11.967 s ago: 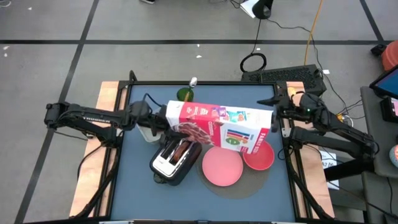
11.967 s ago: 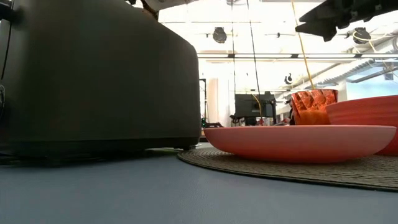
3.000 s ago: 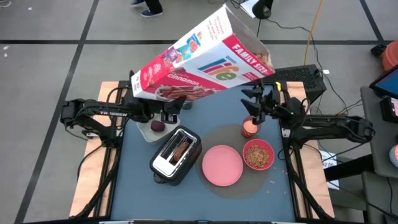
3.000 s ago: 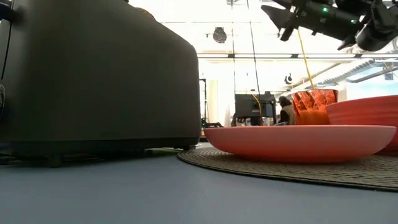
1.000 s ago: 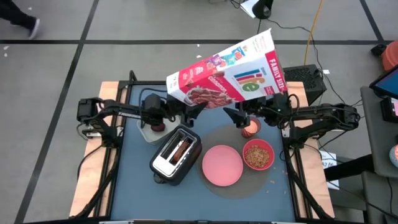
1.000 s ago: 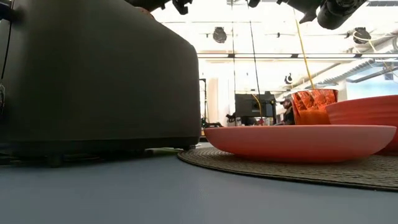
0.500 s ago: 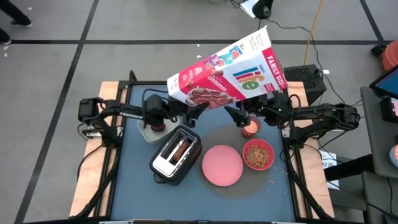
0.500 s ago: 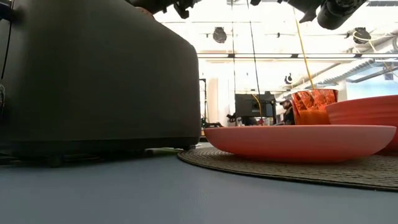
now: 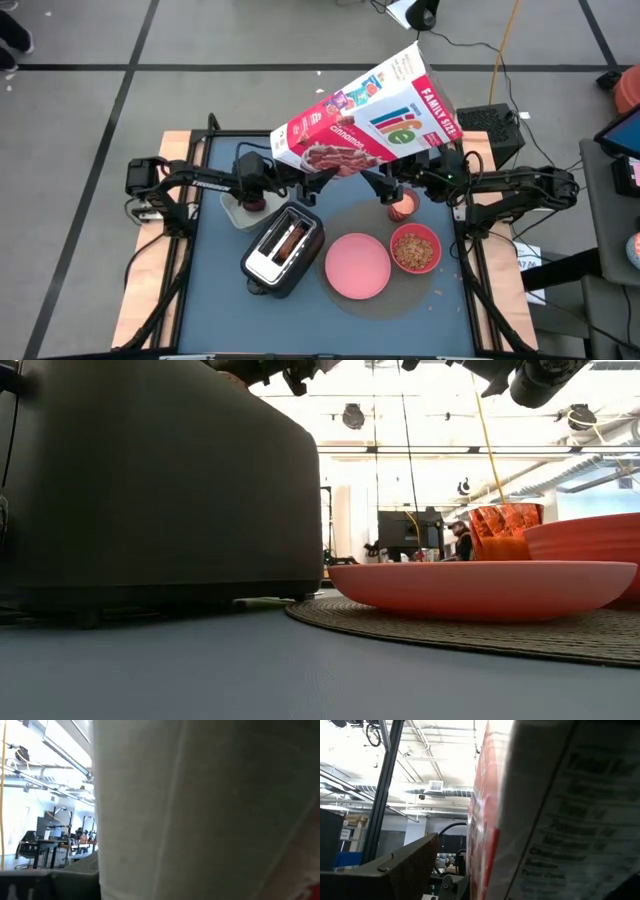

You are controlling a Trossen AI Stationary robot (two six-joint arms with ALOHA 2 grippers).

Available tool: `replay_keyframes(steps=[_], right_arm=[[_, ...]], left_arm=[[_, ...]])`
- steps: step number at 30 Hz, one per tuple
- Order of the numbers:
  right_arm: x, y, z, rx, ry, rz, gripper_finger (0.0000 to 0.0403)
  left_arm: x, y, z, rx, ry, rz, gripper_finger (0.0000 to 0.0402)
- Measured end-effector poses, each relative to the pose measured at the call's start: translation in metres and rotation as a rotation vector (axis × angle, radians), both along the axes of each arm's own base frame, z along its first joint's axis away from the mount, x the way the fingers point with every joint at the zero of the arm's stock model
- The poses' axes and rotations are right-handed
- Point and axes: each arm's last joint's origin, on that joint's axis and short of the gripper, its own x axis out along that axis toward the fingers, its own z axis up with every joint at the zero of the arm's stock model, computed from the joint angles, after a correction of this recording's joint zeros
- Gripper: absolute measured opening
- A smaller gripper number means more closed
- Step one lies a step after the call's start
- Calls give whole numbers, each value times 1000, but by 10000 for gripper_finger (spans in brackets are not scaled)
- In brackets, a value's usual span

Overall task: Arrange a breakfast setting
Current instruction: Pour the cereal from the cereal box into the red bowl

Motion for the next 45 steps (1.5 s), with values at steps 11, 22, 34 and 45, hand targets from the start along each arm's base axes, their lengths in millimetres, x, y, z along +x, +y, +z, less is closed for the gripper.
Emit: replay_keyframes(steps=[11,22,34,45], right_arm=[[0,0,0,1,7,0,345],[0,0,0,2,8,-4,216],[0,0,-1,2,9,-3,201],[1,0,-2,6,19,-2,199]], left_arm=[[0,0,0,0,1,0,271],[0,0,0,1,2,-8,271],[0,0,0,-2,1,-6,271],[0,0,-1,1,2,1,319]])
